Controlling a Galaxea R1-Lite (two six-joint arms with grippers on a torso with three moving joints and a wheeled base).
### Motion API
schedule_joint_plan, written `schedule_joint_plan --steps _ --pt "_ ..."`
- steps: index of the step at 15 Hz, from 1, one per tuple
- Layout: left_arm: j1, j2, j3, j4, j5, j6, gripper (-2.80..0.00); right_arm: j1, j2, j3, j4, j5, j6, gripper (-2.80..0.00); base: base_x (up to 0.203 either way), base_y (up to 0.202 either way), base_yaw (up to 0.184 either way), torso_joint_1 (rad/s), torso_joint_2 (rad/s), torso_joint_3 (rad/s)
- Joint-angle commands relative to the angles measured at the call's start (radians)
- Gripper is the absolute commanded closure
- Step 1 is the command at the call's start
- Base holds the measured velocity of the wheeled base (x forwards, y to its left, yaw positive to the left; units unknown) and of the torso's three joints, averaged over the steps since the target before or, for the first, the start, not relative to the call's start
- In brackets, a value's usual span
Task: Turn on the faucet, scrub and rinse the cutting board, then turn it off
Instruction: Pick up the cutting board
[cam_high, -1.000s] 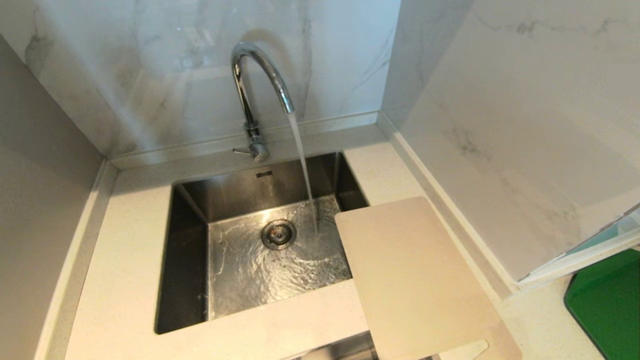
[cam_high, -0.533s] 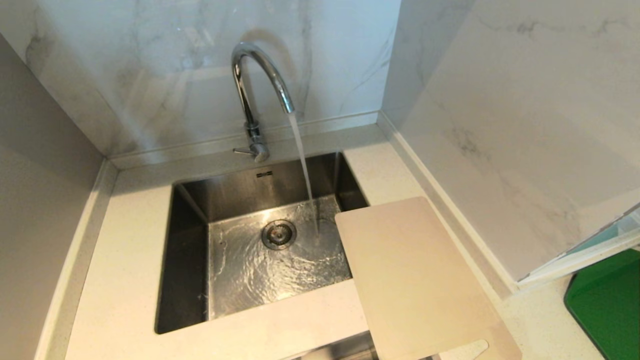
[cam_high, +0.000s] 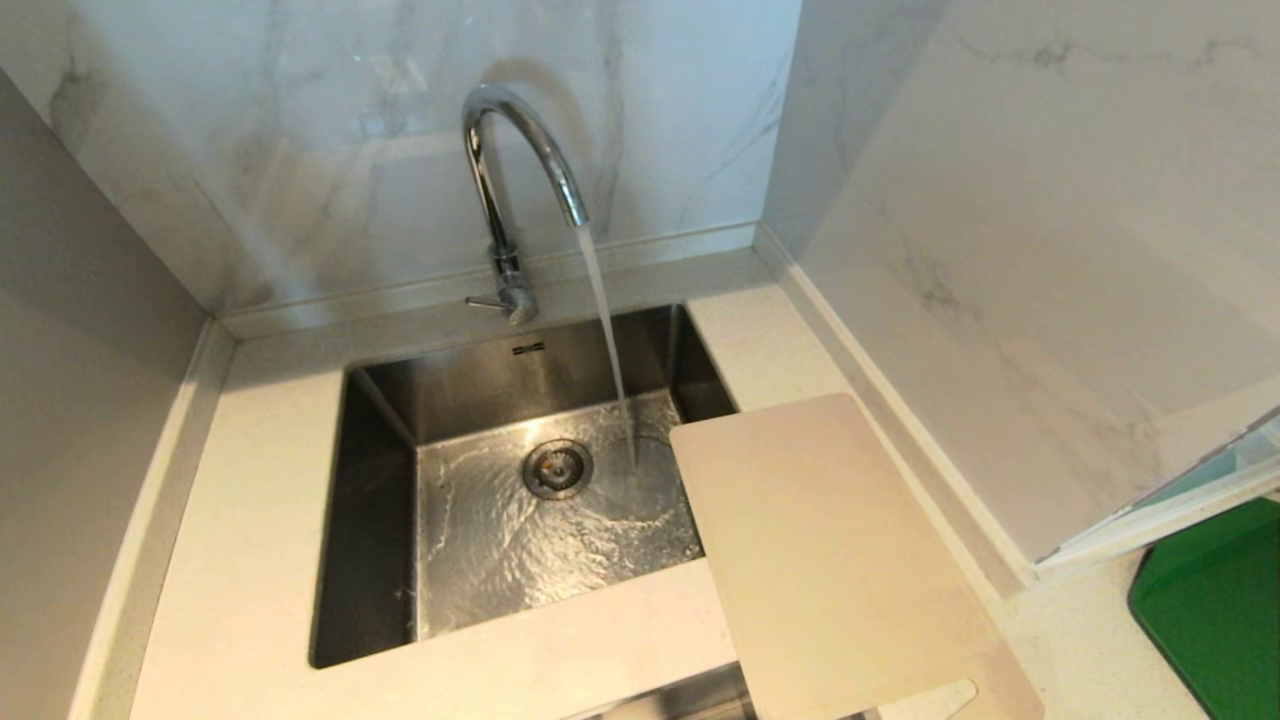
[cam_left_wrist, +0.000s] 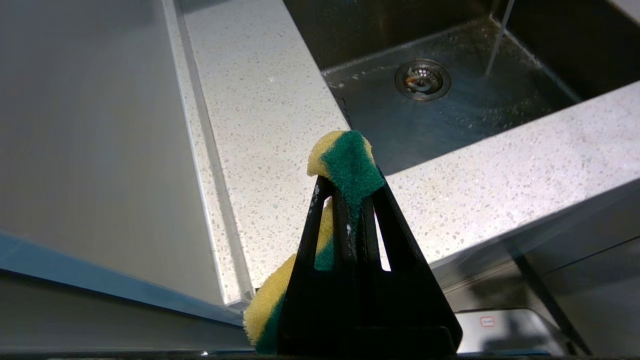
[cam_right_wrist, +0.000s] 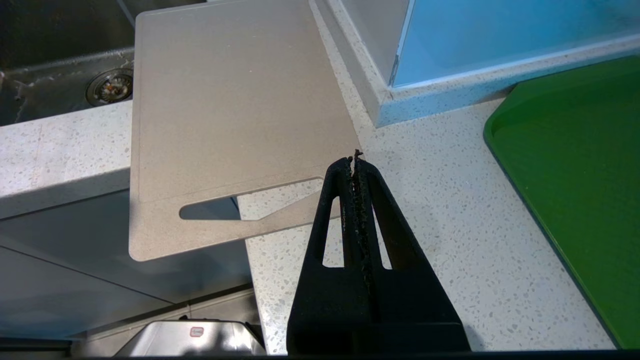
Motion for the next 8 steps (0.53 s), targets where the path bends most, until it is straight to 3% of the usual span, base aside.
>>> schedule_joint_plan --steps 1,8 --pt "0.0 -0.002 0.003 -0.001 0.006 -0.046 0.0 0.0 0.0 0.0 -0.001 0.0 0.0 0.0 0.0 0.0 0.0 0.0 0.0 0.0" --pt "-0.001 -0.002 0.002 -0.001 0.021 -0.087 0.0 0.0 0.0 0.0 -0.001 0.0 0.0 0.0 0.0 0.0 0.0 0.0 0.0 0.0"
